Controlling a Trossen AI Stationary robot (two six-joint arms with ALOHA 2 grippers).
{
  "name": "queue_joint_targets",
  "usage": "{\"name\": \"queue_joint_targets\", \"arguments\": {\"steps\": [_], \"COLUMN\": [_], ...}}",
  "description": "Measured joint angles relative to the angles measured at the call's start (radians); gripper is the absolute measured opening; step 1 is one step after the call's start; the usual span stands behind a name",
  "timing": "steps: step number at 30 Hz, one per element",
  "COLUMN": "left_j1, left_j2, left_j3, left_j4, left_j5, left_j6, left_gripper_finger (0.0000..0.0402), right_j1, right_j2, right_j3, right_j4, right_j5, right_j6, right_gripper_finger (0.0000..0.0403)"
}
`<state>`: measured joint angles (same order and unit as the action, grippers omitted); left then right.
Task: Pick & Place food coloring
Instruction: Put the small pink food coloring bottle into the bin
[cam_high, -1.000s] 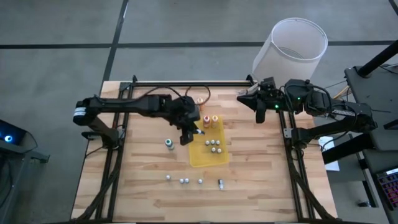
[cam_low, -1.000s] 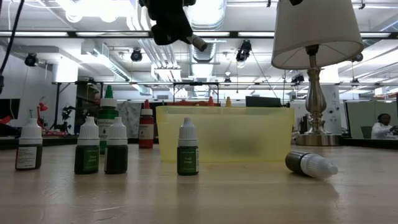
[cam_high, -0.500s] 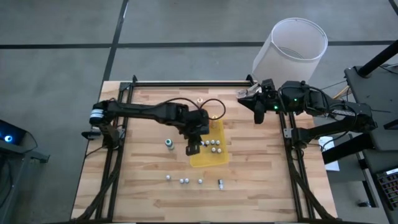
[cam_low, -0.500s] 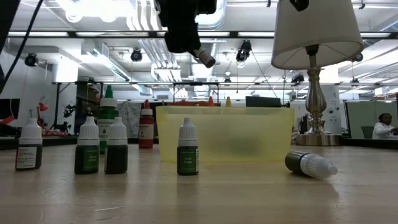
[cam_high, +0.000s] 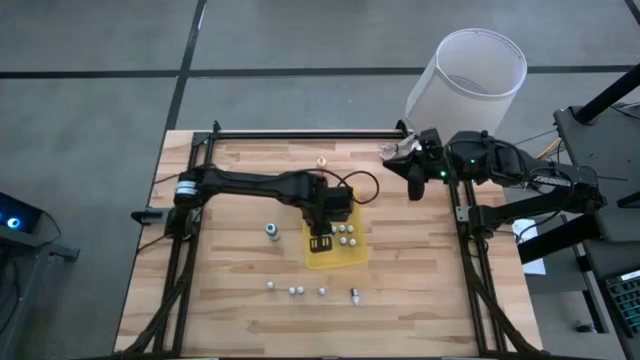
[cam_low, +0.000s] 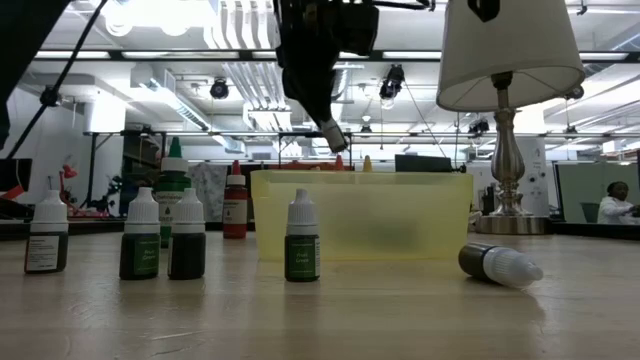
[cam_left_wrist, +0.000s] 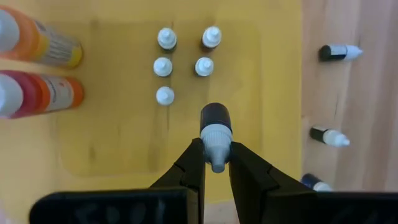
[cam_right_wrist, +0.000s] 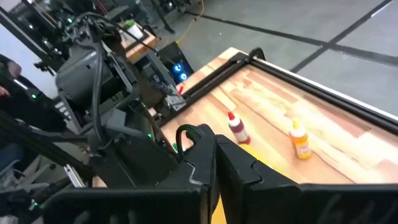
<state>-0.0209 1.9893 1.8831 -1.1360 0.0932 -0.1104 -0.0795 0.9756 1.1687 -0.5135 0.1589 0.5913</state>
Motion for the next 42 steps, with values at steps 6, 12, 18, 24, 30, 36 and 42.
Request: {"name": "queue_joint_targets", "arguments": {"steps": [6, 12, 18, 24, 30, 36, 42], "left_j1": [-0.008, -0.017, -0.031, -0.042, -0.043, -0.042, -0.043], "left_j2": [0.037, 0.049, 0.051, 0.051, 0.051, 0.056, 0.107], "left_j3": [0.026, 0.027, 0.027, 0.027, 0.076, 0.094, 0.093], "left_j4": [-0.036, -0.05, -0.055, -0.061, -0.077, -0.076, -0.077], "left_j5": [-0.015, -0.029, -0.03, -0.032, -0.032, -0.035, -0.035], "left_j6": [0.0, -0.001, -0.005, -0.011, -0.005, 0.005, 0.03], "left_gripper_finger": [0.003, 0.003, 0.003, 0.003, 0.003, 0.003, 0.003], "right_j1": [0.0, 0.0, 0.0, -0.008, -0.009, -0.009, -0.008], "right_j2": [0.0, 0.0, -0.006, -0.037, -0.061, -0.064, -0.066], "right_j3": [0.0, 0.0, 0.0, 0.0, 0.0, 0.0, 0.0], "right_j4": [-0.022, -0.023, -0.023, -0.023, -0.022, -0.022, -0.022], "right_j5": [0.0, 0.0, 0.0, 0.001, 0.025, 0.027, 0.026], "right_j6": [0.004, 0.004, 0.004, 0.034, 0.037, 0.038, 0.042], "right_gripper_finger": [0.0009, 0.0009, 0.0009, 0.0009, 0.0009, 0.0009, 0.0009]}}
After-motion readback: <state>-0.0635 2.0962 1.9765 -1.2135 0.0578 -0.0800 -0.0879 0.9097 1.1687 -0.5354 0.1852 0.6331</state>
